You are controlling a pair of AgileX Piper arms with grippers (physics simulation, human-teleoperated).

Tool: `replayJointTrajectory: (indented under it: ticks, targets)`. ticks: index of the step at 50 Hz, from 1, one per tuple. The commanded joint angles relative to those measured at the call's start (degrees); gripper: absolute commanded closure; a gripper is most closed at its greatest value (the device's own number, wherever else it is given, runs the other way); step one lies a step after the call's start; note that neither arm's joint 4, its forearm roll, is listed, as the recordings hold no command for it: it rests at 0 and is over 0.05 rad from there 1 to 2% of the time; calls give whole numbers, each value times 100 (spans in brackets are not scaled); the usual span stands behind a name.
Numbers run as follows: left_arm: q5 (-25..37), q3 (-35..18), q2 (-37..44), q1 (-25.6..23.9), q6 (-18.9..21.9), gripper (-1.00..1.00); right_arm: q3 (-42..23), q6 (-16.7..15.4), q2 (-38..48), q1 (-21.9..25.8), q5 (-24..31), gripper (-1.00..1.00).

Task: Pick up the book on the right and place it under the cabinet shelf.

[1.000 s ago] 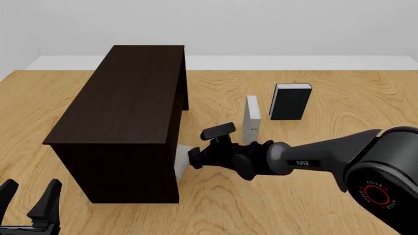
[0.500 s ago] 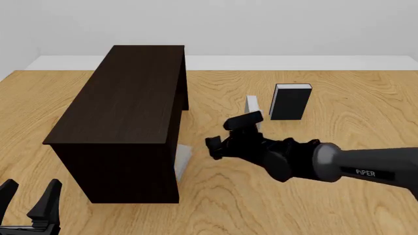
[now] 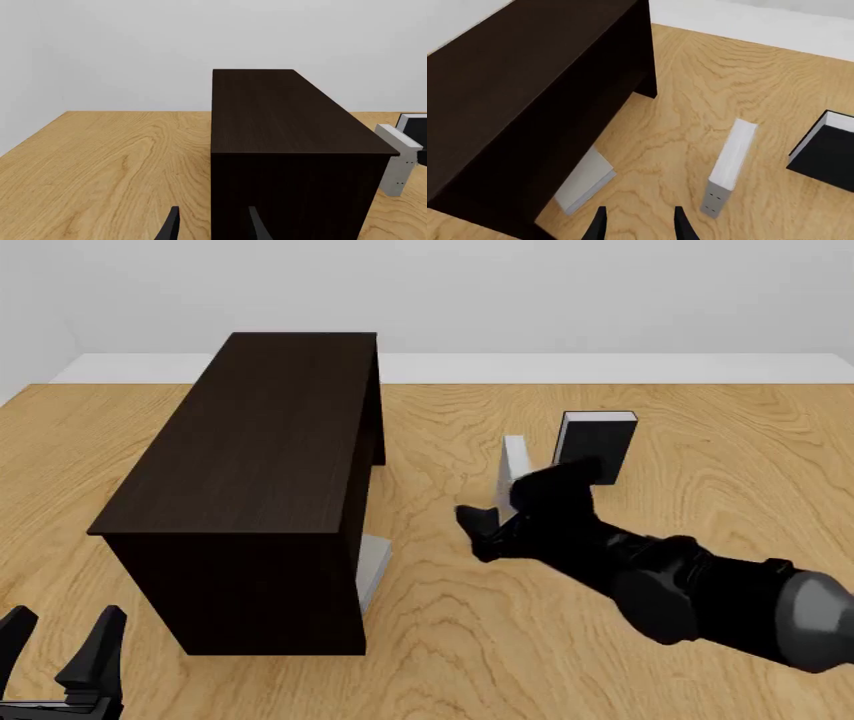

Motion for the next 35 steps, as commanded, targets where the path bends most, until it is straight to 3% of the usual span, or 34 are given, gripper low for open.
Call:
replayJointTrajectory:
  ticks: [1, 35]
  targets:
    - [-10, -1, 12, -1, -1, -100, 292, 115, -645, 25, -46, -100]
    - [-10, -1, 12, -2, -1, -100, 1278, -123, -2696, -161, 305, -100]
